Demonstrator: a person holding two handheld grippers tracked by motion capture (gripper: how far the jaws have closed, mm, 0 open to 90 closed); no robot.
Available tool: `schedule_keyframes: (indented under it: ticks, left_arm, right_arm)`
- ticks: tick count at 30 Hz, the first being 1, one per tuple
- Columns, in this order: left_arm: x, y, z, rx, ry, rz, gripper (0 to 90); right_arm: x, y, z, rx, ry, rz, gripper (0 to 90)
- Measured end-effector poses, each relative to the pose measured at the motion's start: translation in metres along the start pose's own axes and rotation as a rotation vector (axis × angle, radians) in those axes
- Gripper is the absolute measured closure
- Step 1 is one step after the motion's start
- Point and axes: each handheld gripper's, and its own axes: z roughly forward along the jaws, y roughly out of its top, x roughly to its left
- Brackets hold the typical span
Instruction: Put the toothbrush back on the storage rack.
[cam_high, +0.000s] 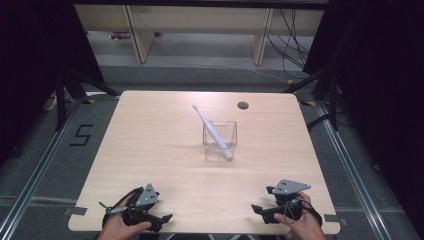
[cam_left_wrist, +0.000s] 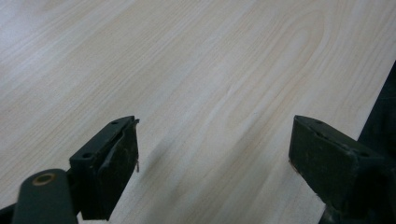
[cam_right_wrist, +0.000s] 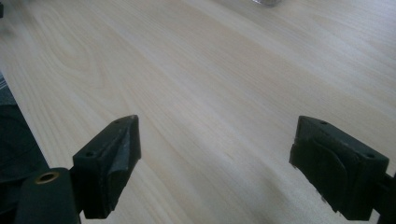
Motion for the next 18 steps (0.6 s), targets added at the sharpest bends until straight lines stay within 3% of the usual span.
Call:
schedule_keyframes:
  ticks: [16, 18]
  left_arm:
    - [-0.0004, 0.0004, -0.0002, -0.003, 0.003, 0.003, 15.2]
    - [-0.0002, 0.0002, -0.0002, -0.002, 0.004, 0.003, 15.2]
  right_arm:
    - [0.0009, -0.0005, 0.0014, 0.005, -0.004, -0.018, 16.0]
    - [0.0036, -0.0007, 0.0007, 0.006, -0.002, 0.022, 16.0]
